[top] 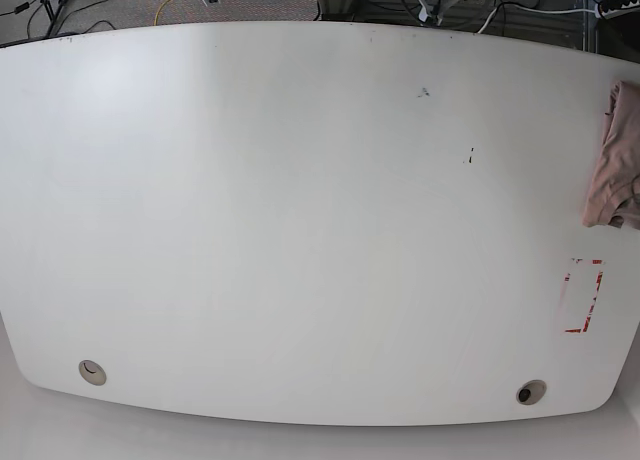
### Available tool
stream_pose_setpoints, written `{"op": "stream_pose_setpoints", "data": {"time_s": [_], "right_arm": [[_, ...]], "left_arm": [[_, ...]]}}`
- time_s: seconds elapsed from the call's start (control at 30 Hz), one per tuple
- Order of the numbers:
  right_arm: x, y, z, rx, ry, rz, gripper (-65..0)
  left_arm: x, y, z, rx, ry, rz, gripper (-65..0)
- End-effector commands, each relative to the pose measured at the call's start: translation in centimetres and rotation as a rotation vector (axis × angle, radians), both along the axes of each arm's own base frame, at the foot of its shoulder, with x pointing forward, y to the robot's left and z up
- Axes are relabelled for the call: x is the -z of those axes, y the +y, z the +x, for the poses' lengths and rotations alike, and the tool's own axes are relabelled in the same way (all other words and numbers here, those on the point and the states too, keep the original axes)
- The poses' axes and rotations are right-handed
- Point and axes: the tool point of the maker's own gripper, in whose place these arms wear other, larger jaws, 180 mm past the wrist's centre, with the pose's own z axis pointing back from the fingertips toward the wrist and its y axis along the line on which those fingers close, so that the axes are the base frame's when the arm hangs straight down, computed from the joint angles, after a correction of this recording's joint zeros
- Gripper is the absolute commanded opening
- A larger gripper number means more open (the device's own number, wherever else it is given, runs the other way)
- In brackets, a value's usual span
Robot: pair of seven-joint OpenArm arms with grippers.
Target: Fold the T-shirt properly
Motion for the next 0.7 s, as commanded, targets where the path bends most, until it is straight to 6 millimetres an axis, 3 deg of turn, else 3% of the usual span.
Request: {"op": "stream_pose_setpoints", "data": {"time_s": [0.0,0.27,0.43,0.67], "right_arm": [[0.2,-0.4,0.2,0.013,0.001,-0.009,-55.2],[1.1,-0.9,0.9,-0.024,0.01,-0.089,-54.9],[1.4,-0.8,0.6,-0.052,0.014,-0.114,-54.9],[1.6,1.2,0.3,-0.042,0.017,-0.098,-54.9]], "left_arm": [[0.4,0.0,-0.3,-0.017,0.004,-0.01,-27.8],[1.1,4.0,0.0,-0.058,0.03,0.147,-27.6],[1.1,4.0,-0.1,-0.059,0.034,0.146,-27.5],[1.1,4.0,0.2,-0.059,0.03,0.146,-27.5]]}}
